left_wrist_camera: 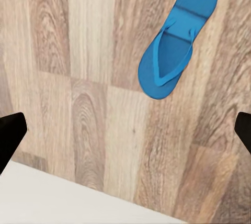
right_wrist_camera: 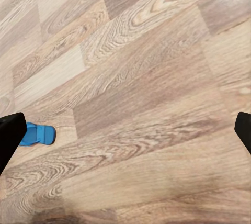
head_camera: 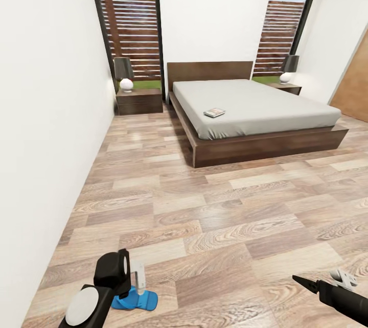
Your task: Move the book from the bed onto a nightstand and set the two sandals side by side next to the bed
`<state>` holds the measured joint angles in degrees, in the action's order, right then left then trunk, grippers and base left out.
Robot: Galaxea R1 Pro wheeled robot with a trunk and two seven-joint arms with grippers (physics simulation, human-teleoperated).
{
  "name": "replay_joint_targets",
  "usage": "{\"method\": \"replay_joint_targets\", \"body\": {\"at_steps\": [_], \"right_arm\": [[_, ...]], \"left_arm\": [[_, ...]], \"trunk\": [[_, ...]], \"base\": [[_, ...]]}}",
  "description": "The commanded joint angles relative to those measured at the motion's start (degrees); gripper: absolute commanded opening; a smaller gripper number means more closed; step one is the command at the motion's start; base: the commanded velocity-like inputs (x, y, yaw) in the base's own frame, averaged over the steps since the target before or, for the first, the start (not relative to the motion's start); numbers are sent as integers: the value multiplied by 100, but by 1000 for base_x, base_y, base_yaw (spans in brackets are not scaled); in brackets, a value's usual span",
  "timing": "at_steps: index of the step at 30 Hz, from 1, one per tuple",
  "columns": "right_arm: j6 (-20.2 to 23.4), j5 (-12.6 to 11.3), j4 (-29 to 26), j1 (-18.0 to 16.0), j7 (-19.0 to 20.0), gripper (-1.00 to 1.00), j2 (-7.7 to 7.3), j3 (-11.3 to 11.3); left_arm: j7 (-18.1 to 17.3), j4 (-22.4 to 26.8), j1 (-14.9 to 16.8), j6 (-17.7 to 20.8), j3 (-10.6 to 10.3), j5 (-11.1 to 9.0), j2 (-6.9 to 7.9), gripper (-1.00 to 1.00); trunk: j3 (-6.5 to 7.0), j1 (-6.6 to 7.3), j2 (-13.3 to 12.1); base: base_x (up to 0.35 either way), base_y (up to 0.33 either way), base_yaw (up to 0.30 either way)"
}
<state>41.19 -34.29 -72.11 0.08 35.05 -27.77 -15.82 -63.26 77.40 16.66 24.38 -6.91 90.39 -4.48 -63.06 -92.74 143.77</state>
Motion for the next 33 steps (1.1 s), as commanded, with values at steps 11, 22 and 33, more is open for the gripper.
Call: {"method": "replay_joint_targets", "body": {"at_steps": [11, 22, 33], "right_arm": [[39, -25, -5, 1, 2, 100, 0, 0], [39, -25, -5, 1, 2, 100, 0, 0], [39, -25, -5, 1, 2, 100, 0, 0]], "left_arm": [[-35, -81, 4, 52, -47, 31, 0, 100], [-31, -85, 4, 68, -48, 32, 0, 100], [-28, -73, 4, 82, -48, 23, -9, 100]], "trunk": [[-27, -2, 3], [-270, -30, 18], [-514, -58, 33]], "base": [[0, 0, 0], [0, 0, 0], [0, 0, 0]]}}
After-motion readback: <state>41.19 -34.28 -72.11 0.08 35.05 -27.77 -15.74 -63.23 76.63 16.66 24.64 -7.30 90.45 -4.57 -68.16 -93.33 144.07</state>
